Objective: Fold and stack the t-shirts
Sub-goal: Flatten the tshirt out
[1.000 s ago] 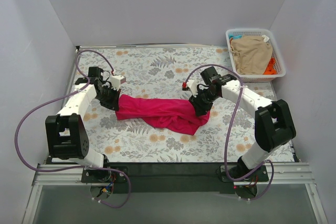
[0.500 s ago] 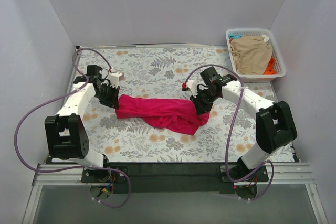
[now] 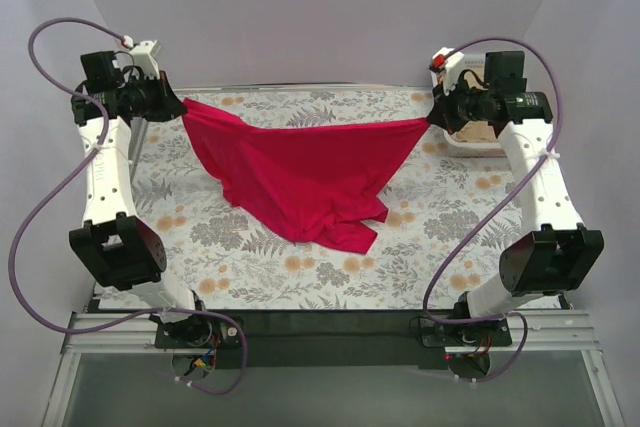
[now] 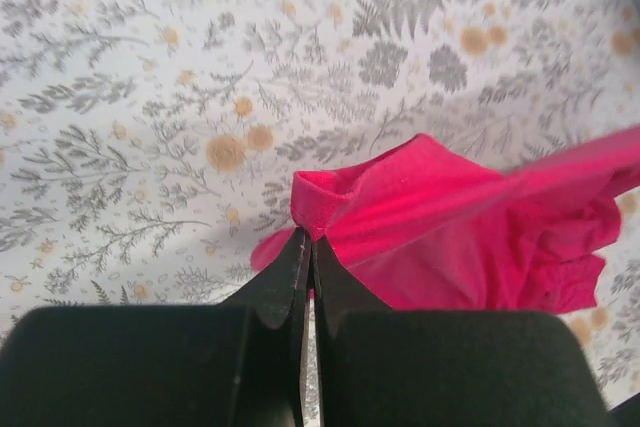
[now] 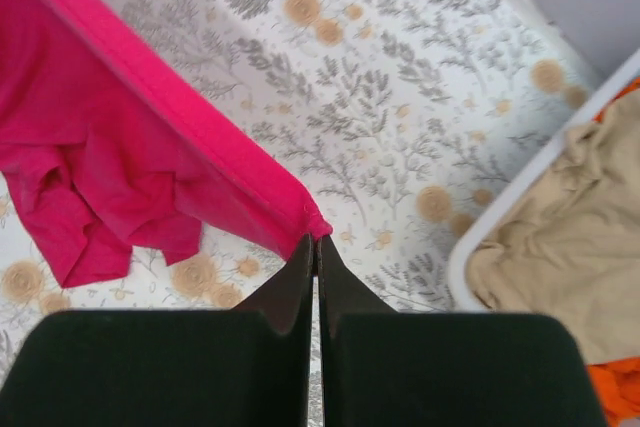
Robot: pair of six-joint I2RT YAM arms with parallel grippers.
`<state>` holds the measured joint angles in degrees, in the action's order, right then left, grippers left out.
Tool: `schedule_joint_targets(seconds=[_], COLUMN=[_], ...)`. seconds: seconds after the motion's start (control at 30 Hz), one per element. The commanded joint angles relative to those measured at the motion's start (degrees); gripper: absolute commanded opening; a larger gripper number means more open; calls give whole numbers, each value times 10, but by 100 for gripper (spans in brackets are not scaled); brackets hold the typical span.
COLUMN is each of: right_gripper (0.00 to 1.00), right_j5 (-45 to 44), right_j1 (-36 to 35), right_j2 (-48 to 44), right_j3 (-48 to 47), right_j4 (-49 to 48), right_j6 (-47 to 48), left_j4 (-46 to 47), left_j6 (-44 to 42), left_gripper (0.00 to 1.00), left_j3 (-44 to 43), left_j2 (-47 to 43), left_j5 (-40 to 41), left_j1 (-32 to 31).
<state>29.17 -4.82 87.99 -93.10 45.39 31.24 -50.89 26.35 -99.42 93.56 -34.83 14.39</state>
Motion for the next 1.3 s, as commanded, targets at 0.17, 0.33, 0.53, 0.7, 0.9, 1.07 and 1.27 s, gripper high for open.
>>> schedule_joint_targets(seconds=[0.17,0.33,0.53,0.7,0.9,1.07,1.27], right_gripper=[1,1,1,1,1,1,1], right_j5=[37,12,-38,-102,-147,-171,-160], right_j1=[63,63,63,63,63,63,63], right_j2=[-63,-140,-243,-321,-384,-402,-357], right_j3=[-80,-85,-100,-103,-118,-132,-137], right_j4=[15,15,9,-6,-19,-45,-114], right_j6=[-34,-41,-52,-73,-87,-96,-102], left_j4=[80,127,177,154,77,62,73], left_j6=[113,114,114,100,78,47,37], left_gripper=[0,0,0,0,0,0,0], left_j3=[-83,-48,2,-18,-101,-145,-176], left_j2=[-60,-174,-306,-377,-395,-405,-375], left_j5=[-40,-16,106,161,194,251,279], left_j1=[49,50,50,50,45,36,34])
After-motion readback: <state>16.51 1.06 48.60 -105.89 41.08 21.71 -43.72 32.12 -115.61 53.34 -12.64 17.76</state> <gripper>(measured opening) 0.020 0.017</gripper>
